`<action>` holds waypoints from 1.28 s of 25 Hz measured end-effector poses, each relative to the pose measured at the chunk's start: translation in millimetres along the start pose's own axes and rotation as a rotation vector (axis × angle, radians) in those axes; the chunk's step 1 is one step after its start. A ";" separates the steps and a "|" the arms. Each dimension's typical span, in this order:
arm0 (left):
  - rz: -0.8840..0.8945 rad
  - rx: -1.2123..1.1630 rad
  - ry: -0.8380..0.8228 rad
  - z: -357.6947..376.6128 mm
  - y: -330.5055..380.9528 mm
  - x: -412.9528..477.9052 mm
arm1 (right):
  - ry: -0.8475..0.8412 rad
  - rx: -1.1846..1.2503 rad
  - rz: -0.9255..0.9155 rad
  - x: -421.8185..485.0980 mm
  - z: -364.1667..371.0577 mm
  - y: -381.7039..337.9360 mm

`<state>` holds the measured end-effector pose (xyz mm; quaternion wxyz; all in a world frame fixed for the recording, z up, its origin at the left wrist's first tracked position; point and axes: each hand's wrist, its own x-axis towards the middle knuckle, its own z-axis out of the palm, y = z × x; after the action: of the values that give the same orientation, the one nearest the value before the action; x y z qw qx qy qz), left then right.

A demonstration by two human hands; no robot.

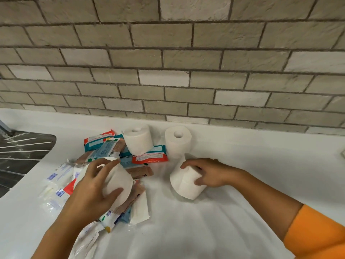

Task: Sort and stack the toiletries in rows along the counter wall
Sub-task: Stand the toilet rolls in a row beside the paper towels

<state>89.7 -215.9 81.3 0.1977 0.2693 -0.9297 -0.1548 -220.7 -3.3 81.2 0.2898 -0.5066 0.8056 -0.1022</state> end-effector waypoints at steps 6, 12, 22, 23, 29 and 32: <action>-0.075 -0.432 0.157 47.8 86.5 24.2 | 0.146 0.388 0.082 -43.5 -3.5 47.5; -0.209 -0.640 0.152 103.3 174.2 32.5 | 0.287 0.552 0.167 -103.2 -21.5 125.2; -0.469 -0.926 0.027 181.1 299.7 60.1 | 0.445 0.202 0.457 -186.8 -71.4 294.5; -0.498 -0.953 0.018 189.3 308.5 63.4 | 0.442 0.128 0.485 -190.9 -74.4 308.1; -0.434 -0.997 -0.103 236.4 379.7 90.9 | 0.472 -0.166 0.569 -200.8 -92.9 377.4; -0.305 -0.878 -0.187 256.7 422.5 110.7 | 0.442 -0.258 0.592 -200.4 -103.0 399.9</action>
<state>-297.8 109.4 55.0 0.1832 0.2784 -0.7401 -0.5841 -518.2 345.1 54.3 0.0600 -0.2504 0.9661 -0.0185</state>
